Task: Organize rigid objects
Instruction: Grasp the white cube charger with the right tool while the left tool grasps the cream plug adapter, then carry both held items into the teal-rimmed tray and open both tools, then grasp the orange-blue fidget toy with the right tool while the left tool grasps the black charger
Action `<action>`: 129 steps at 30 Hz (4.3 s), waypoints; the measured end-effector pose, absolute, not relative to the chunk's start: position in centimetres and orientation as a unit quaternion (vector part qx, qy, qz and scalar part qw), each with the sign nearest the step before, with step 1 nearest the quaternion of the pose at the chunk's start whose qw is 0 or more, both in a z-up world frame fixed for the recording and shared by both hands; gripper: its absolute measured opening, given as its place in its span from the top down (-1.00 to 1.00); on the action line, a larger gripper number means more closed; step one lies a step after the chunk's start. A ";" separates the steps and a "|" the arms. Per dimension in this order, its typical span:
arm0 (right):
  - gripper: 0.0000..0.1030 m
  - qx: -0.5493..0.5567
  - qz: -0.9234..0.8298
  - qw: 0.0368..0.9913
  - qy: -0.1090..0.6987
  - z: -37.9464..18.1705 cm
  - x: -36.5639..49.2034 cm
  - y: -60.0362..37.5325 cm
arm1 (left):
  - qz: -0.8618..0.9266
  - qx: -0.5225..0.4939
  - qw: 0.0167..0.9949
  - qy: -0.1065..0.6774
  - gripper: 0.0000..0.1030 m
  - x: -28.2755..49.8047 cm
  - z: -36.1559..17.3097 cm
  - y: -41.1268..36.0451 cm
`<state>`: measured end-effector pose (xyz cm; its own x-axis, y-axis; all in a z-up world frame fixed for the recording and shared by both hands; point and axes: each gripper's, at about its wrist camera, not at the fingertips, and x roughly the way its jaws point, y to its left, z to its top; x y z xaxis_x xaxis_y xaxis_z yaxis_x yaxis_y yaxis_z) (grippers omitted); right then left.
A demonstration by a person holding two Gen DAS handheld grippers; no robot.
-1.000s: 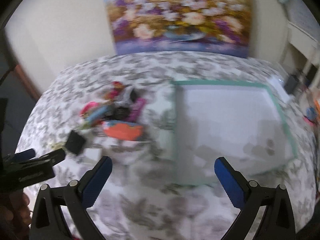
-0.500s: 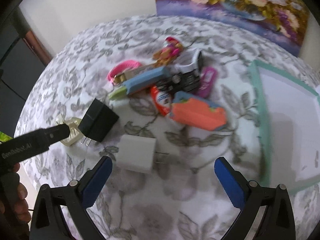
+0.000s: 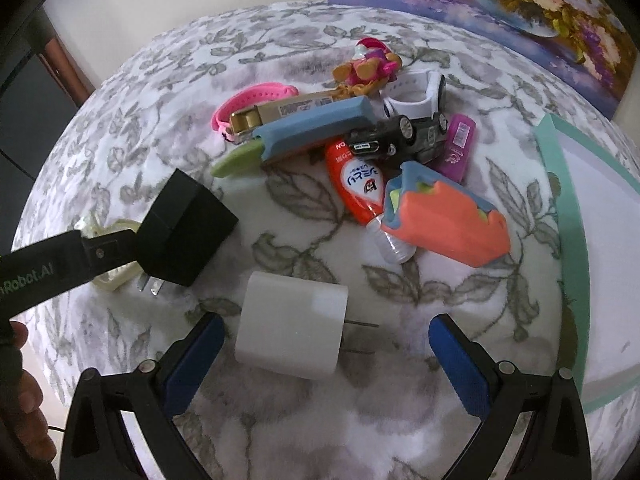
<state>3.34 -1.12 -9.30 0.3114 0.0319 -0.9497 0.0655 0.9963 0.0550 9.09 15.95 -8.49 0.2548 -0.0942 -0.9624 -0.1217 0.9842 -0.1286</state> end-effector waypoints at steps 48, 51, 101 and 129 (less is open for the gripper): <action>-0.20 0.162 -0.169 0.835 0.498 0.4 1.5 -24.3 | -0.108 0.035 0.792 0.600 -0.14 8.7 2.7 -9.9; -0.20 0.165 -0.202 0.824 0.502 -0.2 1.1 -27.4 | -0.122 0.050 0.782 0.609 -0.14 8.6 1.5 -13.0; -1.00 0.136 -0.223 0.805 0.533 -2.3 -1.7 -26.1 | -0.064 0.013 0.826 0.560 -0.97 6.4 -1.2 -5.1; -1.00 0.170 -0.039 0.816 0.552 -4.7 3.8 -11.6 | 0.052 -0.124 0.776 0.616 -0.98 8.7 -3.6 10.0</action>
